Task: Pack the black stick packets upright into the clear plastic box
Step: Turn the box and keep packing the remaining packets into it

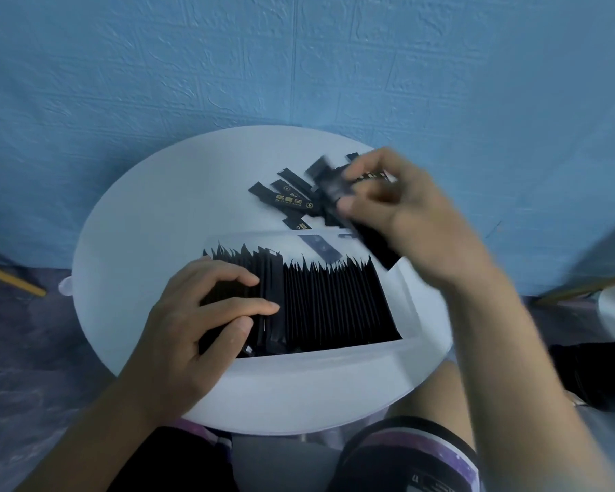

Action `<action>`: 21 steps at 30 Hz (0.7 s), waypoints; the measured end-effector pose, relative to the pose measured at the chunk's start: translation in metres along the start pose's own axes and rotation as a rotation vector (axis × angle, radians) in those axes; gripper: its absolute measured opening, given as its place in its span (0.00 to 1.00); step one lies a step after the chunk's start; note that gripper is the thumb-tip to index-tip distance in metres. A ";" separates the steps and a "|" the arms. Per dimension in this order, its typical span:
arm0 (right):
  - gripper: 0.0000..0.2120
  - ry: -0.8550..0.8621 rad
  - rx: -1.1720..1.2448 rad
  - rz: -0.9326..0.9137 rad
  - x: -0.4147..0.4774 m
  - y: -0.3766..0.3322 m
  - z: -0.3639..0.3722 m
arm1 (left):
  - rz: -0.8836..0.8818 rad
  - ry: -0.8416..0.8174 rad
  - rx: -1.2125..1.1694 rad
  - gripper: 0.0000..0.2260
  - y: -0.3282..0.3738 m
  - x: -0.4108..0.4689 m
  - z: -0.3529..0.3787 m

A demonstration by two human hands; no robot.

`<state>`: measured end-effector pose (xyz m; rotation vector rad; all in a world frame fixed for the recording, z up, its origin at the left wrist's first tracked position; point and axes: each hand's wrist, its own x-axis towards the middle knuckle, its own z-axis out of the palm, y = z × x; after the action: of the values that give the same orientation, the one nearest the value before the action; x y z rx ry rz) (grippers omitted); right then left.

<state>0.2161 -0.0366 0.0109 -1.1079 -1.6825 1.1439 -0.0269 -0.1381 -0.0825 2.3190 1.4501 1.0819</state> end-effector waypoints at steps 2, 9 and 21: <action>0.13 -0.059 -0.098 -0.009 -0.018 0.005 0.036 | 0.008 0.001 0.011 0.14 0.000 0.000 0.000; 0.16 0.009 -0.702 0.053 -0.035 0.025 0.071 | 0.039 -0.033 0.057 0.14 0.000 0.002 -0.004; 0.26 -0.231 -0.232 0.292 -0.028 0.027 0.050 | 0.092 -0.022 0.096 0.16 -0.002 0.002 -0.005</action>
<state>0.1839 -0.0700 -0.0322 -1.4489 -1.9130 1.3239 -0.0312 -0.1364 -0.0785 2.4787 1.4298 1.0271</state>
